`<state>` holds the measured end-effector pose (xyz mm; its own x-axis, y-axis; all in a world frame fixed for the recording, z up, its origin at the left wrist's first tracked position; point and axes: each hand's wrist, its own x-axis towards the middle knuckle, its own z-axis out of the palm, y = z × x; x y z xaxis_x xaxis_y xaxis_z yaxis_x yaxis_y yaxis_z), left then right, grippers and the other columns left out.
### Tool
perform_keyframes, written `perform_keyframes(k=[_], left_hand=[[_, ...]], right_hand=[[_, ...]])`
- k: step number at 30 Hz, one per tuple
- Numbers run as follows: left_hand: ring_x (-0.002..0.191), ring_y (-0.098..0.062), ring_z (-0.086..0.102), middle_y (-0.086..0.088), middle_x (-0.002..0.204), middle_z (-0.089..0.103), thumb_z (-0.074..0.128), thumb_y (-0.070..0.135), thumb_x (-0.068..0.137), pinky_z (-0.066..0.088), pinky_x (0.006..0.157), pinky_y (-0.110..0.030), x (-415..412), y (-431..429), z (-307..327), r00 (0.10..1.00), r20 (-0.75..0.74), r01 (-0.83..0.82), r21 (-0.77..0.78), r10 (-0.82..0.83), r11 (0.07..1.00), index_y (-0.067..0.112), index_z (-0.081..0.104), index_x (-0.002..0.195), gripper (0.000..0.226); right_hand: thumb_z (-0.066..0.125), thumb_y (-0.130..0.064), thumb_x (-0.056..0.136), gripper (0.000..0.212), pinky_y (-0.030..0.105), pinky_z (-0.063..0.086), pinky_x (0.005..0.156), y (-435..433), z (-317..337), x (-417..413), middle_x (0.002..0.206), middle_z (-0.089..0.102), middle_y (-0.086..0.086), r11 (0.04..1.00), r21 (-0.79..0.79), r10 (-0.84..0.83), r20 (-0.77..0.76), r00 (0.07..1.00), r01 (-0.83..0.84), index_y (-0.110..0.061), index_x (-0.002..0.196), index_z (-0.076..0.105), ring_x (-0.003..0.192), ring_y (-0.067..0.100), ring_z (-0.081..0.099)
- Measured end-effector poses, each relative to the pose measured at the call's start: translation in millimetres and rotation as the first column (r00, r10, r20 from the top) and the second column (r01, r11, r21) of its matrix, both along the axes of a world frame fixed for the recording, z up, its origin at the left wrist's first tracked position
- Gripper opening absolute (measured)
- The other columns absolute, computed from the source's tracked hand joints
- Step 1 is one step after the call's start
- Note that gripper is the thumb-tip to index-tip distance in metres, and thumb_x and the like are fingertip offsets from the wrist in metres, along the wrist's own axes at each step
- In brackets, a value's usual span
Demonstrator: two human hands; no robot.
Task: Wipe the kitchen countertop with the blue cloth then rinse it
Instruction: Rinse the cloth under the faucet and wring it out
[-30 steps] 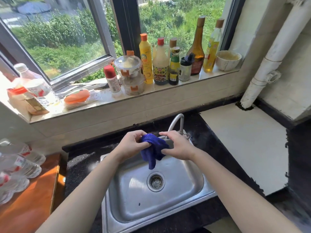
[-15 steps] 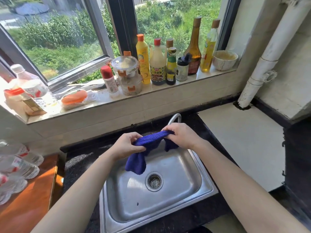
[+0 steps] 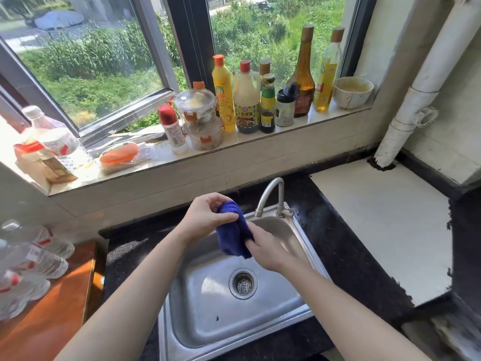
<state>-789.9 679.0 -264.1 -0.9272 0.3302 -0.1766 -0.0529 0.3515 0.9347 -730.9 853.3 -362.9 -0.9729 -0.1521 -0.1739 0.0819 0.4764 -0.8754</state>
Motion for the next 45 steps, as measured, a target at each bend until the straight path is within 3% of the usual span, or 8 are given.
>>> perform_keyframes(k=[4, 10, 15, 18, 25, 31, 38, 45], left_hand=[[0.074, -0.016, 0.065, -0.007, 0.087, 0.072, 0.084, 0.016, 0.068, 0.058, 0.077, -0.041, 1, 4, 5, 0.997, -0.02, -0.071, -0.076, 0.07, 0.995, 0.023, 0.07, 0.101, 0.036], [0.077, -0.023, 0.068, -0.012, 0.089, 0.068, 0.081, 0.001, 0.077, 0.06, 0.072, -0.036, 11, 20, 17, 0.988, 0.123, -0.113, 0.161, 0.094, 0.98, 0.014, 0.066, 0.112, 0.04], [0.077, -0.02, 0.064, -0.012, 0.087, 0.067, 0.08, 0.005, 0.077, 0.056, 0.074, -0.035, 13, 12, 11, 0.997, 0.061, -0.06, 0.117, 0.053, 0.991, 0.016, 0.068, 0.11, 0.037], [0.075, -0.018, 0.057, -0.008, 0.085, 0.064, 0.069, 0.009, 0.077, 0.048, 0.073, -0.032, 10, -8, -7, 0.998, 0.057, 0.001, -0.06, 0.002, 0.998, 0.019, 0.066, 0.108, 0.033], [0.104, -0.011, 0.066, 0.002, 0.114, 0.068, 0.07, 0.02, 0.089, 0.05, 0.096, -0.025, 22, -30, -52, 0.954, 0.13, 0.298, -0.338, -0.269, 0.893, 0.033, 0.055, 0.123, 0.038], [0.071, -0.008, 0.063, -0.005, 0.097, 0.073, 0.086, 0.043, 0.071, 0.057, 0.069, -0.032, 30, -19, -59, 0.963, 0.174, 0.249, -0.303, -0.204, 0.92, 0.027, 0.063, 0.107, 0.045], [0.068, -0.028, 0.068, -0.012, 0.085, 0.065, 0.074, 0.017, 0.079, 0.06, 0.068, -0.046, 30, -20, -70, 0.955, 0.193, 0.282, -0.375, -0.224, 0.883, 0.009, 0.05, 0.094, 0.029], [0.068, -0.012, 0.058, -0.006, 0.088, 0.062, 0.071, 0.022, 0.082, 0.053, 0.065, -0.037, 37, -33, -77, 0.973, 0.147, 0.217, -0.321, -0.178, 0.922, 0.017, 0.044, 0.101, 0.033]], right_hand=[[0.052, -0.018, 0.066, 0.068, 0.056, 0.053, 0.089, -5, -14, -1, 0.113, 0.064, -0.004, 0.987, -0.156, 0.031, 0.021, 0.999, -0.027, -0.041, 0.13, 0.048, 0.104, 0.019, 0.063], [0.097, -0.046, 0.05, 0.123, 0.026, 0.047, 0.101, -36, -29, 4, 0.139, 0.05, -0.015, 0.969, -0.218, -0.125, -0.018, 0.992, 0.118, -0.044, 0.149, 0.024, 0.129, 0.002, 0.049], [0.078, -0.034, 0.075, 0.038, 0.03, 0.051, 0.073, -26, -22, 0, 0.091, 0.068, -0.004, 0.958, -0.107, -0.267, 0.019, 0.964, 0.267, -0.034, 0.105, 0.055, 0.08, 0.007, 0.064], [0.064, -0.022, 0.081, 0.016, 0.04, 0.049, 0.075, 1, -24, -4, 0.09, 0.052, 0.003, 0.962, 0.18, -0.197, -0.07, 0.978, 0.206, -0.021, 0.091, 0.052, 0.082, 0.027, 0.057], [0.057, -0.011, 0.08, 0.021, 0.039, 0.045, 0.076, 35, -20, -7, 0.102, 0.045, -0.003, 0.916, 0.397, -0.027, -0.096, 0.995, 0.063, -0.02, 0.095, 0.047, 0.087, 0.025, 0.053], [0.056, -0.008, 0.078, 0.03, 0.039, 0.046, 0.077, 23, -8, -3, 0.1, 0.052, -0.006, 0.952, 0.306, 0.016, -0.085, 0.996, 0.011, -0.025, 0.1, 0.046, 0.09, 0.019, 0.053], [0.055, -0.001, 0.081, 0.072, 0.033, 0.047, 0.091, 16, -5, -4, 0.115, 0.044, -0.002, 0.903, 0.381, 0.215, -0.009, 0.976, -0.196, -0.039, 0.14, 0.04, 0.101, 0.022, 0.056], [0.071, -0.045, 0.078, 0.065, 0.038, 0.052, 0.077, 18, -4, -4, 0.105, 0.041, -0.002, 0.718, 0.644, 0.336, 0.013, 0.942, -0.265, -0.042, 0.134, 0.037, 0.087, 0.026, 0.058]])
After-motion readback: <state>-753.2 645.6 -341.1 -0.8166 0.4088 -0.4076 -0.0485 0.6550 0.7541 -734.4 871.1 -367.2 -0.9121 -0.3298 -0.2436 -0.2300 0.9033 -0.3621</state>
